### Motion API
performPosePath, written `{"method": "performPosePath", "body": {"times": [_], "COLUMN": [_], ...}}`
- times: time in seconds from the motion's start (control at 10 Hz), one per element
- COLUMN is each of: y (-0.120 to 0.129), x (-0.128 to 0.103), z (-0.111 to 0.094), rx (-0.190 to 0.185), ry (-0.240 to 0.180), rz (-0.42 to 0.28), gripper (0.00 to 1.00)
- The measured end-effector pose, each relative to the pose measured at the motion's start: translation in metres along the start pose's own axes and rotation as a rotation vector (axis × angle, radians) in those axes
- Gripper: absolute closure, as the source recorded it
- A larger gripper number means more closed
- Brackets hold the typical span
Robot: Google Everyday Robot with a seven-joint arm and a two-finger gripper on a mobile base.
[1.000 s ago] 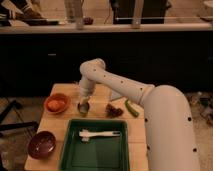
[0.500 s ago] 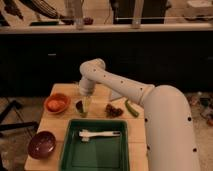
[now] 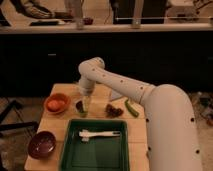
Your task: Stack cups into tray
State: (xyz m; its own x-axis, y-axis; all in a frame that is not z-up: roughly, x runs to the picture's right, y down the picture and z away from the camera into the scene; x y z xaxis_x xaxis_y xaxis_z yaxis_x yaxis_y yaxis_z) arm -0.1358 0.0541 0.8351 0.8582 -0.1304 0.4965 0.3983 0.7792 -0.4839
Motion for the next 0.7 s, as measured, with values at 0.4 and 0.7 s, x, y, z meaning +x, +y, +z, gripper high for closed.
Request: {"method": "performPosePath", "body": {"times": [0.4,0.7], "y": [-0.0013,-0.0036], "x": [0.0027,0.0071], "z": [-0.0093,-0.0085], "rx": [0.031,0.055], "ry": [0.059,0.112], "rz": [0.008,0.020], "gripper": [0.20,0.20]}}
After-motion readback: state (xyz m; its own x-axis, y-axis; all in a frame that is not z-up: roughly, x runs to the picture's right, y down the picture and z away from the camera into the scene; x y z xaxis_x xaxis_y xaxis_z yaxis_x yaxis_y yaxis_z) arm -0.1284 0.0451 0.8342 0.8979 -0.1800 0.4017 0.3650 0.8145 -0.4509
